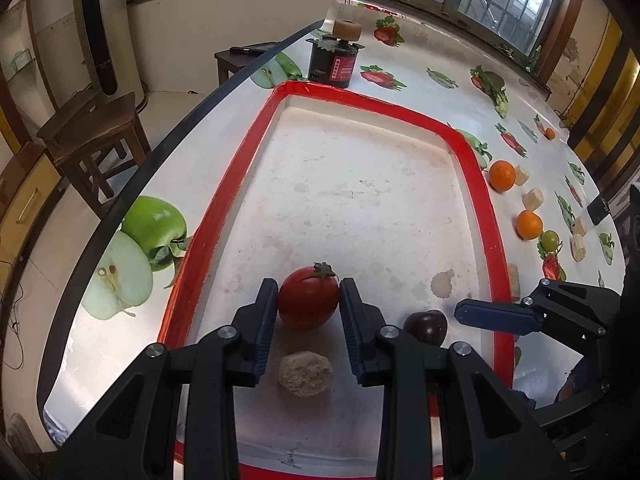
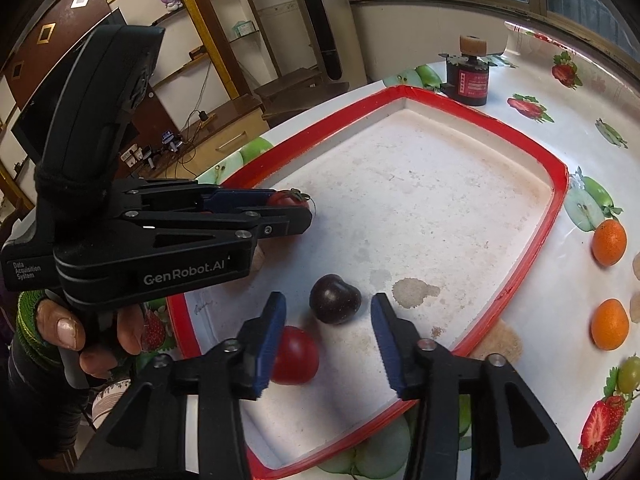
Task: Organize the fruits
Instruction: 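Lower the tomato into the tray and open the left tool, then move both tools back from the tray toward the remaining fruits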
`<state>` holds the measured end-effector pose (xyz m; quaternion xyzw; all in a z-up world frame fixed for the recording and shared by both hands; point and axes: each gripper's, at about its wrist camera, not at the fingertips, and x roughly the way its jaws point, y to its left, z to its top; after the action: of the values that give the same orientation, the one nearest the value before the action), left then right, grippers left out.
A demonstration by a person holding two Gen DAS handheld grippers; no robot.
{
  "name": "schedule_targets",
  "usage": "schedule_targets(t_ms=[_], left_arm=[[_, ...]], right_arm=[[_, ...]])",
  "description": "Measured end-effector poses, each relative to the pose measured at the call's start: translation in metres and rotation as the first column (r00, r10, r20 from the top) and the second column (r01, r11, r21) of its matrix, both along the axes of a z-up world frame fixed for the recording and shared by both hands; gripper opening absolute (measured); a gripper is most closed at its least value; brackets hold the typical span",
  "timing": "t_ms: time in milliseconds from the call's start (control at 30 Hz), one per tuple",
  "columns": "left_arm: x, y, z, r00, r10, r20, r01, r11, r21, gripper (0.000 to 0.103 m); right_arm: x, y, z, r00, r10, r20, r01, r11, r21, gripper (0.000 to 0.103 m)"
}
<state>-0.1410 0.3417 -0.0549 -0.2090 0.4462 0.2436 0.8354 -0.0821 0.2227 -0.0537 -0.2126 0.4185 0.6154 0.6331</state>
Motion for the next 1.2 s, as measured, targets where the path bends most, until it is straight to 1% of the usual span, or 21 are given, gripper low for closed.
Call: schedule_targets(t_ms=[33, 67, 100, 267, 567, 933, 1200], left_arm=[[-0.001, 0.000, 0.001, 1.000, 0.006, 0.000, -0.006, 1.000, 0.000, 0.042], [-0.003, -0.001, 0.004, 1.000, 0.010, 0.007, -0.010, 1.000, 0.004, 0.048], [-0.005, -0.004, 0.006, 1.000, 0.013, 0.015, -0.014, 1.000, 0.011, 0.056], [-0.010, -0.012, 0.020, 0.999, 0.021, 0.039, -0.023, 0.998, 0.054, 0.057], [-0.009, -0.027, 0.030, 0.999, 0.008, 0.052, -0.012, 0.998, 0.068, 0.057], [-0.003, -0.046, 0.040, 0.998, -0.023, 0.061, 0.017, 0.996, 0.087, 0.057], [0.004, -0.059, 0.045, 0.997, -0.051, 0.062, 0.044, 0.994, 0.096, 0.057]], right_arm=[[0.000, -0.001, 0.002, 1.000, 0.003, -0.002, -0.003, 1.000, 0.004, 0.050], [-0.001, -0.003, 0.003, 1.000, 0.005, -0.001, -0.005, 1.000, 0.005, 0.050], [-0.002, -0.004, 0.005, 1.000, 0.006, 0.001, -0.006, 1.000, 0.009, 0.050], [-0.002, -0.016, 0.015, 1.000, -0.002, 0.007, 0.002, 1.000, 0.031, 0.050], [0.010, -0.050, 0.030, 0.999, -0.044, 0.019, 0.043, 0.997, 0.059, 0.050], [0.033, -0.093, 0.034, 0.991, -0.130, 0.027, 0.128, 0.990, 0.065, 0.050], [0.054, -0.124, 0.038, 0.979, -0.198, 0.039, 0.195, 0.978, 0.068, 0.053]])
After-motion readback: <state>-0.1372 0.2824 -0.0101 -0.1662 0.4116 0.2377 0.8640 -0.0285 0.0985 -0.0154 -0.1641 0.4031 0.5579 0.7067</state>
